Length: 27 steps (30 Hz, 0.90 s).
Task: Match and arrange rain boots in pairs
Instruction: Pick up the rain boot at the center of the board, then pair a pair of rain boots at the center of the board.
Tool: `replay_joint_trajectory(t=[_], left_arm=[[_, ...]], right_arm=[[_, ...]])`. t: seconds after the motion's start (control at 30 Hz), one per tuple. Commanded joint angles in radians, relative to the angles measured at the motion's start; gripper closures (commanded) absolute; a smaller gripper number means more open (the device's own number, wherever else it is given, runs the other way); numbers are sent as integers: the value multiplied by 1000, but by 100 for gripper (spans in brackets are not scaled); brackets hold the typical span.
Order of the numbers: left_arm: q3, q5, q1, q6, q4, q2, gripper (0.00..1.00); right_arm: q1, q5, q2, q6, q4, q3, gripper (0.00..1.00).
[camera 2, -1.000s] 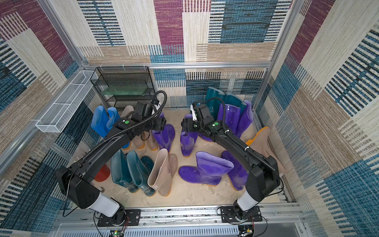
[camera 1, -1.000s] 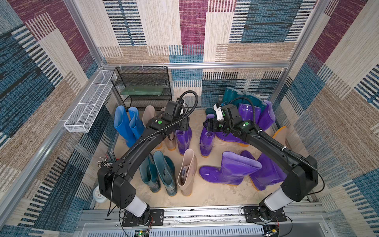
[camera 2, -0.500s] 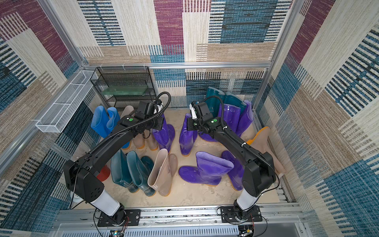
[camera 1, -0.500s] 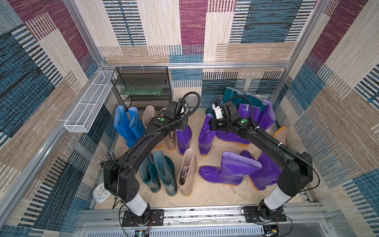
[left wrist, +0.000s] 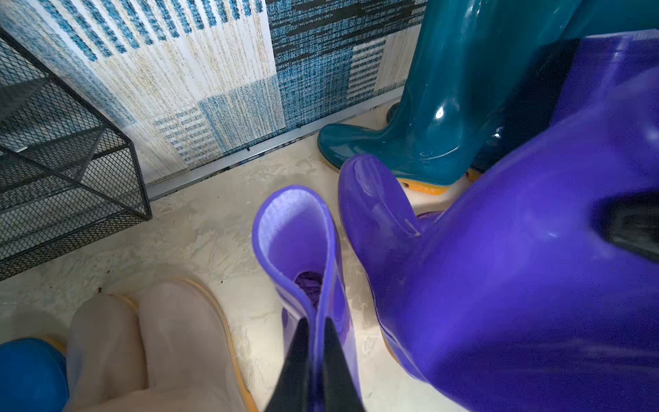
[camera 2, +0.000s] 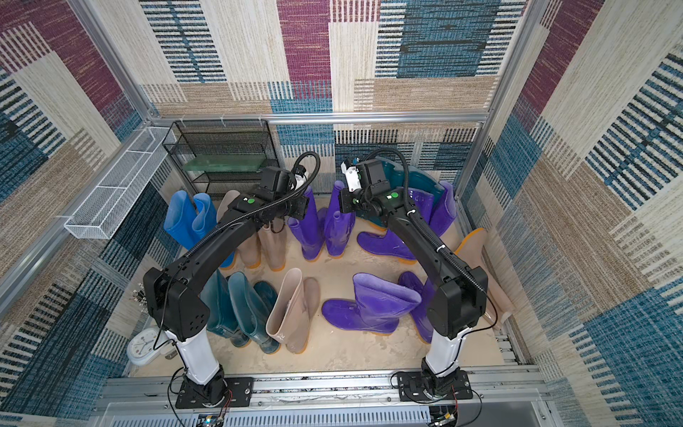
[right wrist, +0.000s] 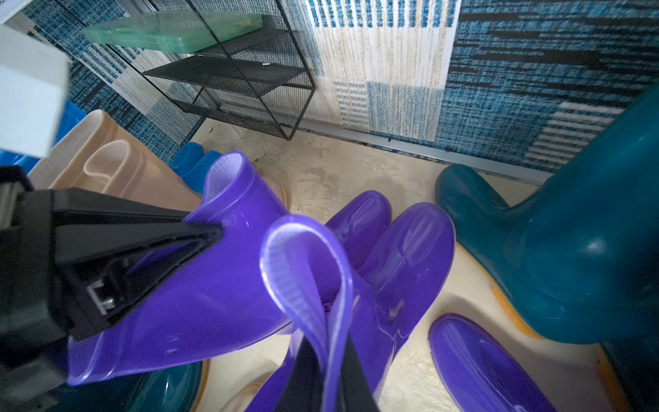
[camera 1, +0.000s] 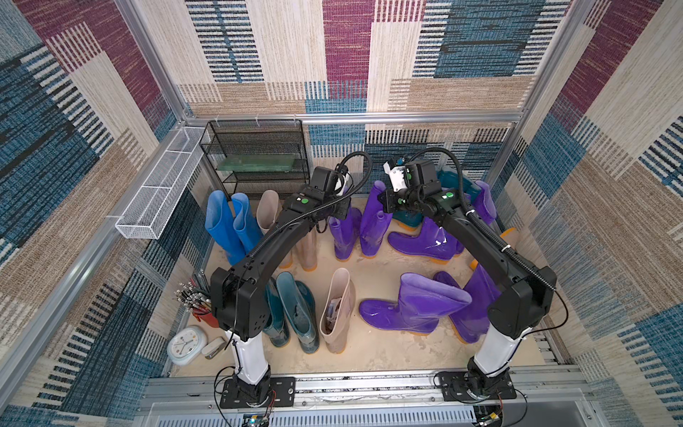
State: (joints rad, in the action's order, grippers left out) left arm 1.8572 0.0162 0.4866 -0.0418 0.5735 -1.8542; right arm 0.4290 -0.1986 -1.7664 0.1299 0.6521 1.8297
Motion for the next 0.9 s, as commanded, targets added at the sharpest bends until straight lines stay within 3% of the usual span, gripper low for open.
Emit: replay_joint_trajectory(t=[0.0,0.4,0.7,0.87], left_arm=[[24,-6,2,-93,-66,-14,100],[64,-26,37,-411,-80,-53,100],[-3,123,37,-556,-163,25,100],[23,122,36,-550,-146,11,100]], right_arm=[[-18,-8,23,-51,-73,15,100],[-71,-34,113,-104,-139,27,100],[-93,-139,92,-106,-154,51,100],[-95,-170,72,-118,-146,49,100]])
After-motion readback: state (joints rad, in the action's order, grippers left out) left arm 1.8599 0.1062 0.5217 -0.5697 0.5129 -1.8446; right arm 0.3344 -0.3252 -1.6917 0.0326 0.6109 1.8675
